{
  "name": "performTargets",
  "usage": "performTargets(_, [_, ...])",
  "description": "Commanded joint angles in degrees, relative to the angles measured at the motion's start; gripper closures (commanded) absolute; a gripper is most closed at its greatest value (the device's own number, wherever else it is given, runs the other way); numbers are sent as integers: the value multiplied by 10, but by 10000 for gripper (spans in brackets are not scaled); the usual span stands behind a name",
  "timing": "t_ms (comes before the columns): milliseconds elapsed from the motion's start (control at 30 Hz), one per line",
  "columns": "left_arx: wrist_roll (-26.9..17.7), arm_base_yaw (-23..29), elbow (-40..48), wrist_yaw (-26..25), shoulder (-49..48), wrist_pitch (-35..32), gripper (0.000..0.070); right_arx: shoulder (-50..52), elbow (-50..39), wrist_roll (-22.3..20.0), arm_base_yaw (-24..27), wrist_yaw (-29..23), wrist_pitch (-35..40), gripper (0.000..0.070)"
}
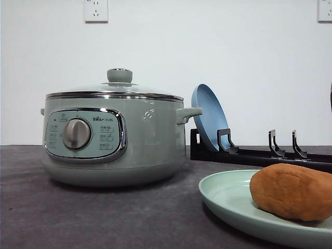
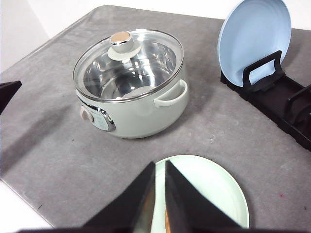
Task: Transfer potato from steamer to green plate
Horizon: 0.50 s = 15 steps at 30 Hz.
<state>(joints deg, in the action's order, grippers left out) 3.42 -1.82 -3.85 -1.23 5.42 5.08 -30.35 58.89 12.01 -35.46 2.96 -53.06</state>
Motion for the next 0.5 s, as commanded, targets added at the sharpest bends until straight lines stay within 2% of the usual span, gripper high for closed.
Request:
performTargets(0, [-8,3,9,4,-8,-7,700,-2,11,-5,-4,0,7,675])
performTargets(200, [-8,5,32,5,-34,-3,700,-2,11,-5,-4,0,7,675])
performTargets(467, [-11,9,32,18,-52,59,700,-2,11,-5,-4,0,7,675])
